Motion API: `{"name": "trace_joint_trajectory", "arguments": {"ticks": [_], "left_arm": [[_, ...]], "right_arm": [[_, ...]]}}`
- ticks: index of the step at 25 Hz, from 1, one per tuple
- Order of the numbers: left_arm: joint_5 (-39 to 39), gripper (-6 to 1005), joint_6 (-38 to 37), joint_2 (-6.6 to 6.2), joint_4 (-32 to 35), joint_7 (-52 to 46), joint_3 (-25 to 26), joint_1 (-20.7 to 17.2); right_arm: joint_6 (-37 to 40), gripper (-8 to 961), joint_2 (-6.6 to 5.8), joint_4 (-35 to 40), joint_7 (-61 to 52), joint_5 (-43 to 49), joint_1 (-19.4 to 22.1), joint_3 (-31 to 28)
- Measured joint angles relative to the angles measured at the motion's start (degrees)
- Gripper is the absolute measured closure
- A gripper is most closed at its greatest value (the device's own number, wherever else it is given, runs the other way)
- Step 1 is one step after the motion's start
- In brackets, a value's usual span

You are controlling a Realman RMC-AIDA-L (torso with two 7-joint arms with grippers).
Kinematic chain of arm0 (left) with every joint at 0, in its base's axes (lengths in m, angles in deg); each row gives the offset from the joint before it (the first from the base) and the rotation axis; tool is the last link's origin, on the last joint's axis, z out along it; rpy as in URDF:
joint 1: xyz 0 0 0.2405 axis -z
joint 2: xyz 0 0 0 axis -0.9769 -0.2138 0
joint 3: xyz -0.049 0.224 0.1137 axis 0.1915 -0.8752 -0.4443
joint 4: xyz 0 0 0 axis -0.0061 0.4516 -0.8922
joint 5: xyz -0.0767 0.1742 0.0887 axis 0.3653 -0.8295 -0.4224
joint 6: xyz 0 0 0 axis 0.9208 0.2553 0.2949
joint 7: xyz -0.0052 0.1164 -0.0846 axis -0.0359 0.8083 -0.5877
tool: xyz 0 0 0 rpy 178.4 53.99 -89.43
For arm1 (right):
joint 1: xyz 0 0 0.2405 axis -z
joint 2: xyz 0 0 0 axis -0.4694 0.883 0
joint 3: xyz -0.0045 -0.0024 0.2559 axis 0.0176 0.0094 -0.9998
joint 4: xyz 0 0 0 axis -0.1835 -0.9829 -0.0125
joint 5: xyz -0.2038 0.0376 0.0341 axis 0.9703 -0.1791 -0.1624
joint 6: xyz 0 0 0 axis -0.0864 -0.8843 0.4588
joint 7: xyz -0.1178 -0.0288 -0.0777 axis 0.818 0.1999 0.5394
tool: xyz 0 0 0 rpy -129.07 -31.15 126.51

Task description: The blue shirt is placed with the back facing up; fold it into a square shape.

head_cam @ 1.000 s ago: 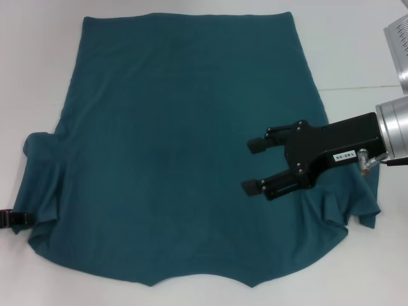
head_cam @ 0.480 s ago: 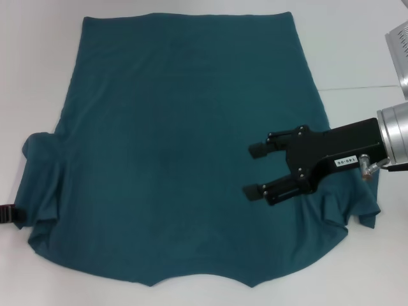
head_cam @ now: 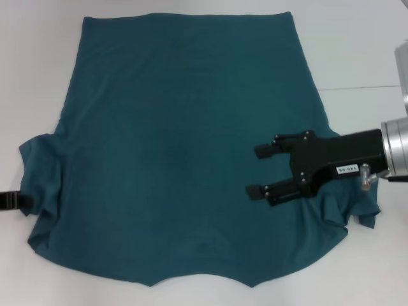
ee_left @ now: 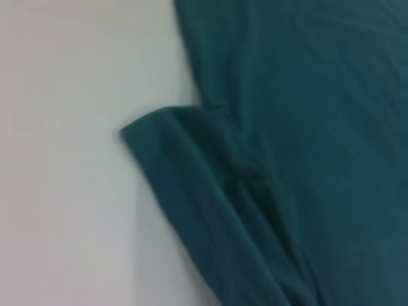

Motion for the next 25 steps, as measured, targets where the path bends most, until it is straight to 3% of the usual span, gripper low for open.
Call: {"name": "trace_joint_trajectory", "arguments": {"ticks": [7, 14, 25], "left_arm": [[0.0, 992, -4.0, 0.02, 3.4, -1.1, -0.5, 2.7], [0.0, 991, -3.8, 0.47, 5.5, -3.9, -8.0, 5.2], [-2.3, 992, 1.3, 4.66, 5.6, -5.0, -21.7, 8.7]], "right_arm": [[-2.2, 30, 0.04, -2.3, 1.4, -2.6, 3.3, -0.6], [-2.2, 30, 0.02, -3.2, 2.3, -3.3, 5.0, -2.5], [-2.0, 32, -0.06, -5.3, 3.9, -3.9, 5.2, -4.5]]}}
